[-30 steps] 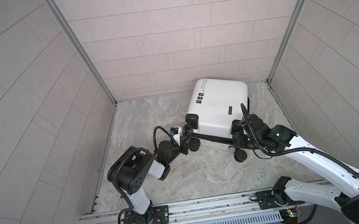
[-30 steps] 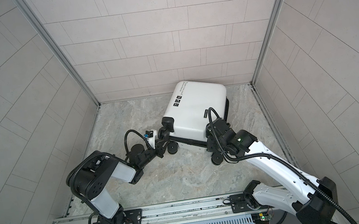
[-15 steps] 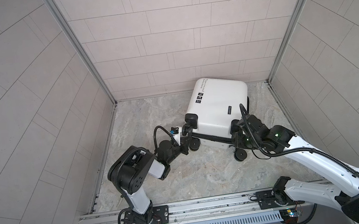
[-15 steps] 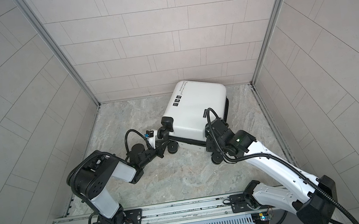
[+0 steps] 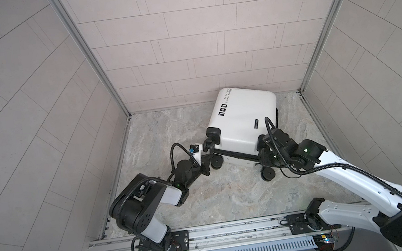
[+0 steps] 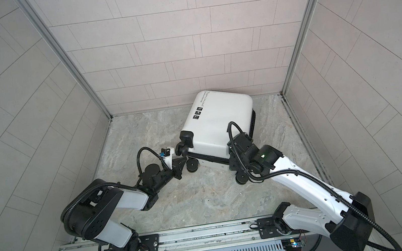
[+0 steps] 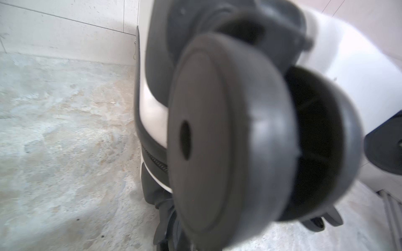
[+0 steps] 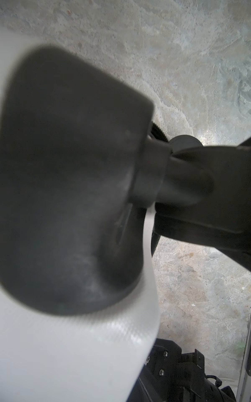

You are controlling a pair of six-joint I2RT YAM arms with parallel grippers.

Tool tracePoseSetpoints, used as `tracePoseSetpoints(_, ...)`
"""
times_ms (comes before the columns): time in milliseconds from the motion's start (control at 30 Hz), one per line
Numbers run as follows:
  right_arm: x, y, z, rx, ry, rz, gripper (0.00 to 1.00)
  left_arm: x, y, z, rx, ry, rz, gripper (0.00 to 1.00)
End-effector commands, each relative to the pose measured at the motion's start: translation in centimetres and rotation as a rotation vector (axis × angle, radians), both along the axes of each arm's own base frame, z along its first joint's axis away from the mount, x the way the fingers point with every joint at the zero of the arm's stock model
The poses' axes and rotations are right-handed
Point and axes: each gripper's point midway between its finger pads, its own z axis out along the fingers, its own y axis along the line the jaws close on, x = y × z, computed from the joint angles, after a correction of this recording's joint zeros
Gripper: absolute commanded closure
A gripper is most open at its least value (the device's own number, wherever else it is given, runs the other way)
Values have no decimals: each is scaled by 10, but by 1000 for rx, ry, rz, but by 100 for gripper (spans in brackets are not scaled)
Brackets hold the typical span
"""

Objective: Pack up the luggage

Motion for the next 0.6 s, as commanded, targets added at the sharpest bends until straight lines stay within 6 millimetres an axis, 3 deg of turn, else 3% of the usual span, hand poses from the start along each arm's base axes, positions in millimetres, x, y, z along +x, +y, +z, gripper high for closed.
tracePoseSetpoints(0, 12, 48, 41, 117, -140, 195, 100, -12, -22, 20, 39, -97, -89, 100)
tracePoseSetpoints(567, 14, 69, 42, 127, -141, 229, 100, -50, -51, 32, 173, -169, -156, 100)
